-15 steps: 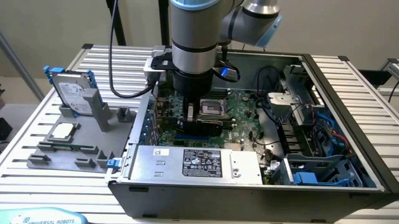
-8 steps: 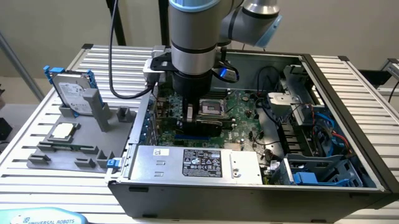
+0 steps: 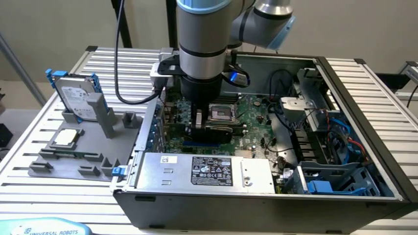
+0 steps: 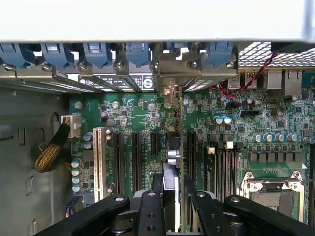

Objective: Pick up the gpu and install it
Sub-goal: 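Insert the gpu into the slot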

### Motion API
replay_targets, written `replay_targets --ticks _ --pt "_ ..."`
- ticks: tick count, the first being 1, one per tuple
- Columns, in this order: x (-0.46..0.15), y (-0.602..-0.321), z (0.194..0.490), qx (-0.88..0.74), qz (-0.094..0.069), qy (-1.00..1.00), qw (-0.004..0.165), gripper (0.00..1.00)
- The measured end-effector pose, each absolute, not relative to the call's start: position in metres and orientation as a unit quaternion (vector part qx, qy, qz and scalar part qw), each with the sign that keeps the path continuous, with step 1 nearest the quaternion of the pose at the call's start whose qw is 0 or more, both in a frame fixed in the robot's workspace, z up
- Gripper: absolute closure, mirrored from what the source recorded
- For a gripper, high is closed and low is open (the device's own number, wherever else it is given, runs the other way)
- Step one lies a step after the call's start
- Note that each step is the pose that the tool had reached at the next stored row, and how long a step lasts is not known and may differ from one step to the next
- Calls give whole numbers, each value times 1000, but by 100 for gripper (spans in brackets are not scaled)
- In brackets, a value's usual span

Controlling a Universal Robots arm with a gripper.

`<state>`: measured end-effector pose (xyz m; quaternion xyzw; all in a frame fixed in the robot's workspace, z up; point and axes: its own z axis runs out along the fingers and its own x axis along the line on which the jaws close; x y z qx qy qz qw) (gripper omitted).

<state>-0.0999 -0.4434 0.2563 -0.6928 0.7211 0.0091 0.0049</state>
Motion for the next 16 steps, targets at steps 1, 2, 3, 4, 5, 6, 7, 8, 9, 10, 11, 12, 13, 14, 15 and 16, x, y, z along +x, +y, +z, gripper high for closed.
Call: replay_targets --ticks 1,2,3,4,5,6,7,8,9,10,11,12,13,14,15,16 --pt "-100 -443 256 -693 9 721 5 73" --pt "-100 -443 256 -693 9 721 5 73" --pt "-100 -443 255 -693 9 721 5 73" --pt "-100 -443 255 -693 9 721 5 73" --pt "-100 -443 255 -693 9 721 5 73" --pt "-100 -443 255 -693 9 721 5 73" --pt "-100 -443 254 -693 9 721 5 73" --pt "-101 -443 254 -693 9 721 5 73" --pt "-101 -443 254 -693 9 721 5 73" --pt "-101 -443 254 -693 9 721 5 73" --pt "-101 -443 254 -693 9 721 5 73" --pt "-101 -443 254 -693 9 721 5 73" --pt "-101 -443 254 -693 9 721 5 73" --pt "-101 -443 254 -693 9 721 5 73" --pt "-101 -443 254 -693 9 721 5 73" --pt "-101 -443 254 -693 9 721 5 73"
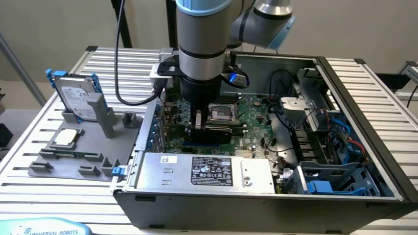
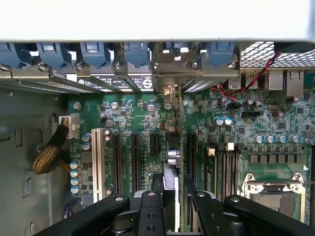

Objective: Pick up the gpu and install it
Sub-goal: 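Insert the gpu into the slot, then press down on the gpu until it lock into place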

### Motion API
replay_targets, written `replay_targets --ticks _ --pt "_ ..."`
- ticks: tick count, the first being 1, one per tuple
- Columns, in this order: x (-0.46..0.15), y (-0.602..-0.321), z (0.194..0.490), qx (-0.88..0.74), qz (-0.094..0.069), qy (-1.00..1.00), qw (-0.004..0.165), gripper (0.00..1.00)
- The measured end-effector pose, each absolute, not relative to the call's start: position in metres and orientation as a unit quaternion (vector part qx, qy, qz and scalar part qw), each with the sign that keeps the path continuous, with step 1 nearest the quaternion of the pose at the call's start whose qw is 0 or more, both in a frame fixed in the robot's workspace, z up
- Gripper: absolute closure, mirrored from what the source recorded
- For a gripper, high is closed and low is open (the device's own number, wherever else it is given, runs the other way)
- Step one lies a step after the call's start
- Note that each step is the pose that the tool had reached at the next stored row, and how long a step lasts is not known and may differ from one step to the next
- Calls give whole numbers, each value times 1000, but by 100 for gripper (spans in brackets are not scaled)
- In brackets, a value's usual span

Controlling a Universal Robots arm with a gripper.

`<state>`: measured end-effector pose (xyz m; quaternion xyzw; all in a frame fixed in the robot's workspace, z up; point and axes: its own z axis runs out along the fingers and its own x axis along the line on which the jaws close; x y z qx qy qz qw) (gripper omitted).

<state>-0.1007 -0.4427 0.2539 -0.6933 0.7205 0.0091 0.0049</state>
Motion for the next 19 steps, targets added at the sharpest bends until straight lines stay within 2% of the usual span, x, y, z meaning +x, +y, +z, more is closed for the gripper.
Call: replay_targets --ticks 19 --pt "-104 -444 253 -694 9 720 5 73"
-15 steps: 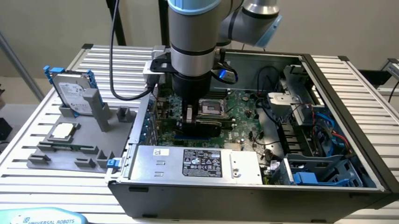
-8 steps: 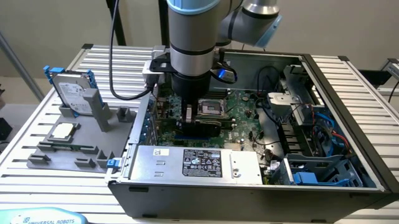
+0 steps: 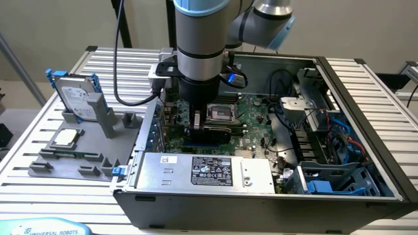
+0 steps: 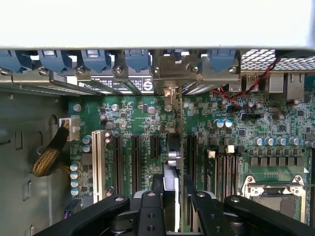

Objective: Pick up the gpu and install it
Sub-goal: 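Press down on the gpu until it lock into place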

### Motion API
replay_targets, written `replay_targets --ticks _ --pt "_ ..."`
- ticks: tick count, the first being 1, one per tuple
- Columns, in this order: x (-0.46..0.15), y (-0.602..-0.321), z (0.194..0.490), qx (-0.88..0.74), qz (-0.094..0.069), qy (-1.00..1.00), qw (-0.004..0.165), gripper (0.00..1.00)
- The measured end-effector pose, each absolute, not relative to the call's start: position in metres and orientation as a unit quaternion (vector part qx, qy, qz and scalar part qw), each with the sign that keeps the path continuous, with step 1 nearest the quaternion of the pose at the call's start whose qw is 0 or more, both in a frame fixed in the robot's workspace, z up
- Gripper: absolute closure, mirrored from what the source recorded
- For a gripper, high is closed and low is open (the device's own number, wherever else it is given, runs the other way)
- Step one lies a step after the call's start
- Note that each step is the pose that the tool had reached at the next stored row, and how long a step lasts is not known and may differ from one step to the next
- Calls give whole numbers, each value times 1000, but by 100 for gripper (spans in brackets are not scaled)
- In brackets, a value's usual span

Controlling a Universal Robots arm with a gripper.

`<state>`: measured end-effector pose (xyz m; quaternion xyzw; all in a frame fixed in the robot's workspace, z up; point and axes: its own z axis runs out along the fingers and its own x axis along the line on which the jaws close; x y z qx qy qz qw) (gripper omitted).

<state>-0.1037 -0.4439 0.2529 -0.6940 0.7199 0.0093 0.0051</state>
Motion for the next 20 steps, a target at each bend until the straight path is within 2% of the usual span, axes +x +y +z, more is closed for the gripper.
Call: replay_targets --ticks 20 --pt "-102 -440 256 -694 9 720 5 73"
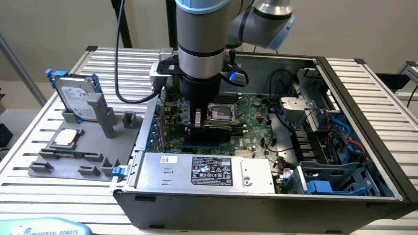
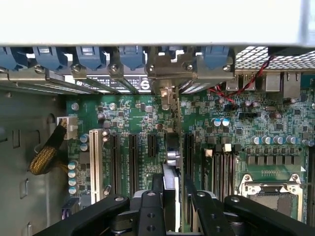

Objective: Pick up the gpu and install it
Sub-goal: 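Press down on the gpu until it lock into place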

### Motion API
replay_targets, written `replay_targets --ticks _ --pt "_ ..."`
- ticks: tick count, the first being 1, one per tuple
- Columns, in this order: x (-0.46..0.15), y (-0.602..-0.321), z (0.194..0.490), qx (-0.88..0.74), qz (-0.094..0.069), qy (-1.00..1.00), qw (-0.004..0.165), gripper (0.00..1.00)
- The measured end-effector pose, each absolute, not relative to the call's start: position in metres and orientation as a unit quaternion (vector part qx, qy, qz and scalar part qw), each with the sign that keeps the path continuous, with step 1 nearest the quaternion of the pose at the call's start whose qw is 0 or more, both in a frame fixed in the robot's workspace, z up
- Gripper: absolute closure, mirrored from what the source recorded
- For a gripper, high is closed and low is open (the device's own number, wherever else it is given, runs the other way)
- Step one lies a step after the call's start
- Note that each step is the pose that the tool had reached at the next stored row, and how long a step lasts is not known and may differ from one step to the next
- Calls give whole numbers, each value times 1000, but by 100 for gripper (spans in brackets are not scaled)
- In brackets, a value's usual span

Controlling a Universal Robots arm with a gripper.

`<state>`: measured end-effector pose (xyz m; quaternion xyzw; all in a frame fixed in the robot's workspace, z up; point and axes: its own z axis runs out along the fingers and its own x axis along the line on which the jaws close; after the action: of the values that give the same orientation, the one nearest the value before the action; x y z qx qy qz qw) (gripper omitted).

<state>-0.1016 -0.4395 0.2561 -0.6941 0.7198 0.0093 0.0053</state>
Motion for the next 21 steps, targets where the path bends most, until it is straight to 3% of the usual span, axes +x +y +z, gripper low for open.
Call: replay_targets --ticks 21 --pt "-104 -442 252 -694 8 720 4 73"
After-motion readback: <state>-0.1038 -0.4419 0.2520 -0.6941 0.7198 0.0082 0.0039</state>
